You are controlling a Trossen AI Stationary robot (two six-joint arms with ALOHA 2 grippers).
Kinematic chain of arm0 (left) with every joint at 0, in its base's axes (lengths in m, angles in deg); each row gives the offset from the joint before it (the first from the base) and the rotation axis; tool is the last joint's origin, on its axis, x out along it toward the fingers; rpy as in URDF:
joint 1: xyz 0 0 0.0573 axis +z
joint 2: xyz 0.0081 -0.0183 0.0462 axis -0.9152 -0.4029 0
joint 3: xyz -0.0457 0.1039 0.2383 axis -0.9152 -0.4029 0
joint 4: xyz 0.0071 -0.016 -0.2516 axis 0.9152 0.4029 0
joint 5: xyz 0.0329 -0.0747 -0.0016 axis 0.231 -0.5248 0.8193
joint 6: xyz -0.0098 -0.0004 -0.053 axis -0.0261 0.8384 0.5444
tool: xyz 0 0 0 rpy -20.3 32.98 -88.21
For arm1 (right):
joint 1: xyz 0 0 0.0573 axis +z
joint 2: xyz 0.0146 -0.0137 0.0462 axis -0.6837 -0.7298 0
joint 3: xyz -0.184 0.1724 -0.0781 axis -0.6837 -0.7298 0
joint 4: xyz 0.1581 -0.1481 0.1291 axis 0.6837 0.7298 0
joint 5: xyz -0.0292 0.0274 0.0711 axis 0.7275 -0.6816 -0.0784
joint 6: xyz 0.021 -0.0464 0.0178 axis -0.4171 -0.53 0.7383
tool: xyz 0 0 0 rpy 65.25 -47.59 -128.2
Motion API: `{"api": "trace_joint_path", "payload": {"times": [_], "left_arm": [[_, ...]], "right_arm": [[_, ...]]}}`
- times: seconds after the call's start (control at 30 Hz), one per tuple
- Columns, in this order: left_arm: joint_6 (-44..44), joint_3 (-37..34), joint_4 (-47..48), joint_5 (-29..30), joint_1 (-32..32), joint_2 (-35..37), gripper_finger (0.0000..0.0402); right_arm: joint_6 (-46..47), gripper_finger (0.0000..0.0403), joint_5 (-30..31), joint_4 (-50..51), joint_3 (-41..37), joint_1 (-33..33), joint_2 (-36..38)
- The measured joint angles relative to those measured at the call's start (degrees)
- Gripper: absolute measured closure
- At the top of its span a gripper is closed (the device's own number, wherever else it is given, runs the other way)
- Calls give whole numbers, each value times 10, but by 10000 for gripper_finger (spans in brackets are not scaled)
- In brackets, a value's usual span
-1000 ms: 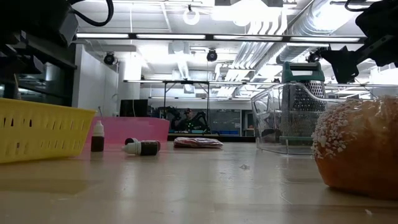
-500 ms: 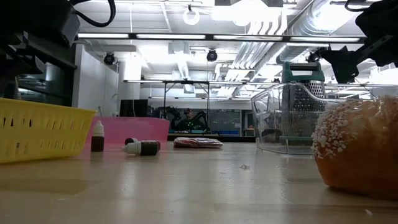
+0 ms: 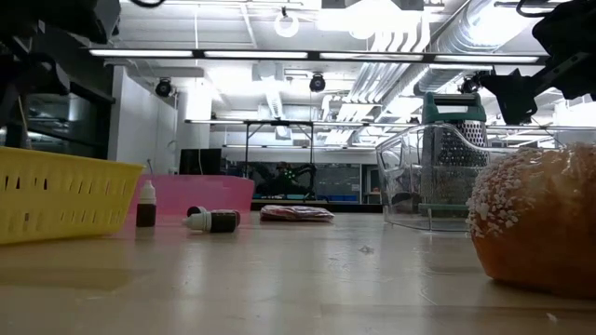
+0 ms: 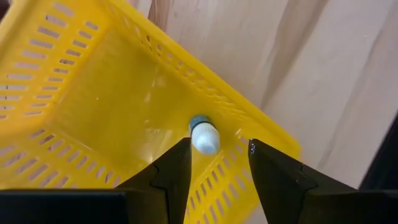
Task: Pick & Place Food Item
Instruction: Put the left orange food coloring bottle into the yellow bin
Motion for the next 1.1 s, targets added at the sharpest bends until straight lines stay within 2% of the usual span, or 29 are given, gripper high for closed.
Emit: {"api": "trace_joint_path", "payload": {"times": [0.67, 1.1], "left_arm": [[-74, 0, -5, -18, 41, 19, 249], [-170, 0, -4, -53, 142, 92, 249]], "right_arm": [[0, 55, 0, 0, 0, 0, 0], [0, 55, 0, 0, 0, 0, 0]]}}
